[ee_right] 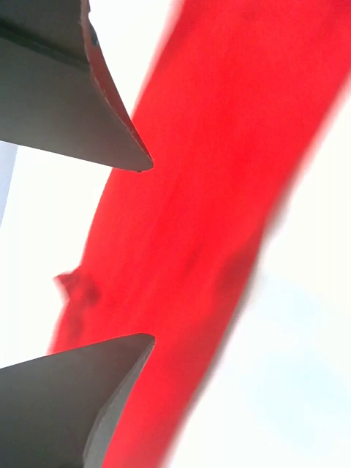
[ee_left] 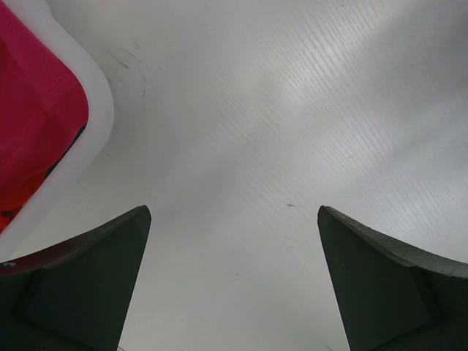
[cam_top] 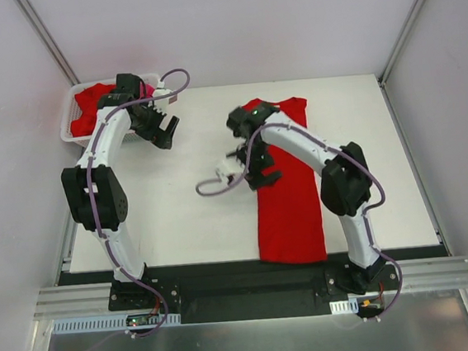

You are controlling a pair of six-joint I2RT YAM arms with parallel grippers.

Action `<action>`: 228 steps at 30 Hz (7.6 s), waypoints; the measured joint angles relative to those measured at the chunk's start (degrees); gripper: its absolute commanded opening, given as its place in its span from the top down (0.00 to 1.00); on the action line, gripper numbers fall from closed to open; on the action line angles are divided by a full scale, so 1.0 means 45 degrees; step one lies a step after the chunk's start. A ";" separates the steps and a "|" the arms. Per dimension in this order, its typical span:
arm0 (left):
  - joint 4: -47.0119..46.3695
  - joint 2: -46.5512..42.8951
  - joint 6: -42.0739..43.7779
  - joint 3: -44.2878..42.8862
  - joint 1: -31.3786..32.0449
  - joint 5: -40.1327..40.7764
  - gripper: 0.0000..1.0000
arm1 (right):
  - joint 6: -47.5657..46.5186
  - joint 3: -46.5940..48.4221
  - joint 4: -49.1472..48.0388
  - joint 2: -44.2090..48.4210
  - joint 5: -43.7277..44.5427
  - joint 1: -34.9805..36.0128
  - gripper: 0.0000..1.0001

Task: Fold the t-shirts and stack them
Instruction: Rotate the tshirt 90 degrees

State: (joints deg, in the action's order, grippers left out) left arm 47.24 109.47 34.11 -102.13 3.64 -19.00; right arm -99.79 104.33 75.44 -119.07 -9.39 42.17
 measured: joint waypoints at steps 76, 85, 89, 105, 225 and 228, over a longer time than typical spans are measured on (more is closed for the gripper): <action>0.0155 -0.0821 0.1073 -0.0058 0.0588 0.2686 0.01 | 0.7048 0.4357 -0.3225 -0.4605 0.1666 -0.1637 0.04; 0.0160 -0.1481 0.1326 0.0097 0.0588 0.2691 0.01 | 1.0370 0.4507 -0.3181 -0.4707 0.1467 -0.1666 0.04; 0.0165 -0.1549 0.1384 0.0189 0.0588 0.2705 0.01 | 1.1370 0.4294 -0.3337 -0.4624 0.1452 -0.1598 0.04; 0.0257 -0.1734 0.1545 0.0398 0.0588 0.2905 0.01 | 1.0826 0.3385 -0.3589 -0.3973 0.2584 -0.1554 0.04; 0.0622 -0.1355 0.0947 -0.0894 0.1141 0.0908 0.01 | 1.1890 -0.3764 -0.5100 0.4148 0.0301 0.0704 0.04; 0.0578 -0.0748 0.0806 -0.1987 0.1637 0.0908 0.01 | 1.1409 -0.2662 -0.5498 0.3434 0.1496 -0.0505 0.04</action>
State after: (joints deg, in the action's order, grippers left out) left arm 49.84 106.10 37.74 -111.07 11.00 -14.92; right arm -48.45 92.36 50.70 -103.61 -2.66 39.90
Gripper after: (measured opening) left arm 0.993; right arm 0.965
